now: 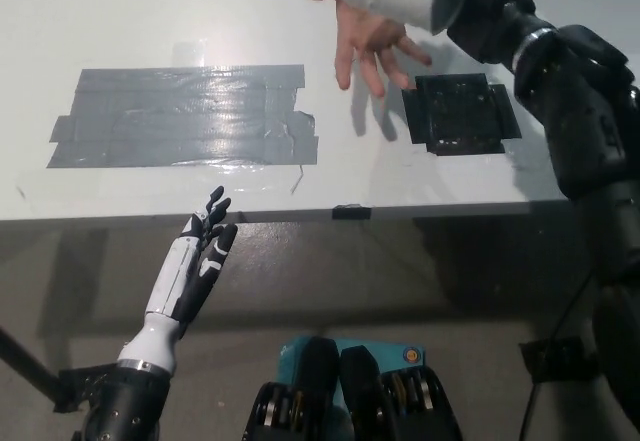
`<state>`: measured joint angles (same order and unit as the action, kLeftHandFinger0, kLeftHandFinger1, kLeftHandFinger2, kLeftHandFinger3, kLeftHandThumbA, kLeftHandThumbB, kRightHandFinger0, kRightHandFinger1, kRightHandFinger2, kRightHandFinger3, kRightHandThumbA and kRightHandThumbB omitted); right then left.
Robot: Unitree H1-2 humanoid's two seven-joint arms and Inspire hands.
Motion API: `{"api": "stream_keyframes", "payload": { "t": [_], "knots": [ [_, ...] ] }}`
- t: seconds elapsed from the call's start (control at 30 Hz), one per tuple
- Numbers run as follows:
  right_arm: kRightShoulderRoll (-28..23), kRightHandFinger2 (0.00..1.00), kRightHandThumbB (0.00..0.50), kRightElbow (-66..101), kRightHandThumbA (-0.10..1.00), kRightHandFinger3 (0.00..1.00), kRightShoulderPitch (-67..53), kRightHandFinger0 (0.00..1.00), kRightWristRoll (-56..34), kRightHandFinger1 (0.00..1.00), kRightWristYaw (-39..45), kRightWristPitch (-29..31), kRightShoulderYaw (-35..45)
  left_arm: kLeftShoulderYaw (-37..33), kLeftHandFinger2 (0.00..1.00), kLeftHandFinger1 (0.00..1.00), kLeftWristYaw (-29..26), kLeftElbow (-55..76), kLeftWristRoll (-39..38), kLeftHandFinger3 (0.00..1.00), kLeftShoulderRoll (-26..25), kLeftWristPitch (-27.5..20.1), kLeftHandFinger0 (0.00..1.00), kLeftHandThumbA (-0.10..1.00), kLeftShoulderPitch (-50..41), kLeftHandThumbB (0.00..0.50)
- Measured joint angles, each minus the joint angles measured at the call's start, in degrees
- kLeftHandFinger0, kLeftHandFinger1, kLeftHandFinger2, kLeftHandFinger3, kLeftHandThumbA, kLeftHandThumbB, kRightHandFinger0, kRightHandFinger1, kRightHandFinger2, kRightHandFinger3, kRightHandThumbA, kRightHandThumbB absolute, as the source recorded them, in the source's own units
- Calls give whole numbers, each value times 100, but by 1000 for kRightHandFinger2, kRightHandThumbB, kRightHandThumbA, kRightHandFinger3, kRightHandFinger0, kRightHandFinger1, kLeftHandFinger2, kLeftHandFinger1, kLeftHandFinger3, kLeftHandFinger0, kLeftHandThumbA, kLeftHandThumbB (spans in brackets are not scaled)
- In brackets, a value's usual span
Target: A toilet paper roll is kept on the black spot on the desk infront of the robot and the robot inserts its right thumb into the hole in the centre to grab the roll. Then it passes the roll to a person.
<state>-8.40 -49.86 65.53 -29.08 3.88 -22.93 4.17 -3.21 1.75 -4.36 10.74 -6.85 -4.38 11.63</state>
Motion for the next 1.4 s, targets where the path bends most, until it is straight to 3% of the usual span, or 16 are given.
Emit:
{"api": "stream_keyframes", "payload": {
  "t": [0.2,0.4,0.57,0.67,0.73,0.77,0.8,0.83,0.87,0.9,0.93,0.97,1.0,1.27,1.33,1.4],
  "knots": [
    [-62,1000,161,-720,-100,983,272,116,755,667,-119,266,-835,-1,1000,1000,0,0,-3,1000,0,7,1000,920,-2,125],
    [-118,927,180,-1254,-100,822,488,153,1434,646,-158,616,-1584,-1,1000,1000,1,1,-7,1000,-1,13,1000,916,-2,133],
    [-178,945,175,-1529,-100,881,731,163,2029,649,-208,896,-2049,-3,1000,1000,3,1,-19,1000,-2,13,1000,904,-2,132],
    [-177,983,180,-1616,-100,908,852,237,2348,697,-224,1051,-2259,-12,1000,1000,4,1,-24,1000,-1,13,1000,896,-1,130],
    [-176,977,194,-1641,-100,866,889,243,2524,683,-229,1144,-2355,-18,1000,1000,4,1,-22,1000,-3,13,1000,897,0,130],
    [-176,1000,256,-1642,-100,921,893,399,2608,843,-234,1196,-2399,-23,1000,1000,4,1,-20,1000,-4,13,1000,896,0,129],
    [-176,1000,246,-1642,-100,850,893,510,2700,864,-240,1259,-2450,-25,1000,1000,4,1,-20,1000,-5,13,1000,896,-1,129],
    [-176,973,327,-1642,113,1000,893,554,2764,814,-241,1286,-2485,-27,1000,1000,4,1,-20,1000,-6,13,1000,894,0,128],
    [-175,908,343,-1642,190,1000,892,521,2869,750,-241,1313,-2536,-30,1000,1000,4,3,-20,1000,-6,15,1000,893,1,129],
    [-175,1000,390,-1640,275,1000,894,829,2915,1000,-225,1313,-2551,-31,1000,1000,4,3,-21,1000,-6,16,1000,892,1,135],
    [-177,1000,426,-1637,361,1000,898,1000,2959,1000,-183,1310,-2558,-32,1000,1000,5,4,-22,1000,-5,16,1000,896,1,137],
    [-180,1000,449,-1636,393,1000,909,1000,3010,1000,-81,1297,-2559,-32,1000,1000,5,4,-24,1000,-6,16,1000,897,1,137],
    [-181,1000,495,-1635,512,1000,912,1000,3026,1000,-40,1289,-2561,-32,1000,1000,5,4,-24,1000,-6,16,1000,907,2,135],
    [-348,1000,488,-1405,666,1000,959,1000,3300,1000,649,1243,-2666,-38,1000,1000,6,5,-27,1000,-11,18,1000,889,7,134],
    [-414,1000,500,-1247,649,1000,953,1000,3324,1000,695,1229,-2594,-38,1000,1000,6,5,-25,1000,-12,19,1000,887,7,133],
    [-457,1000,500,-1072,722,1000,941,1000,3322,1000,700,1205,-2420,-39,1000,1000,7,5,-31,1000,-11,21,1000,885,6,134]
  ]
}}
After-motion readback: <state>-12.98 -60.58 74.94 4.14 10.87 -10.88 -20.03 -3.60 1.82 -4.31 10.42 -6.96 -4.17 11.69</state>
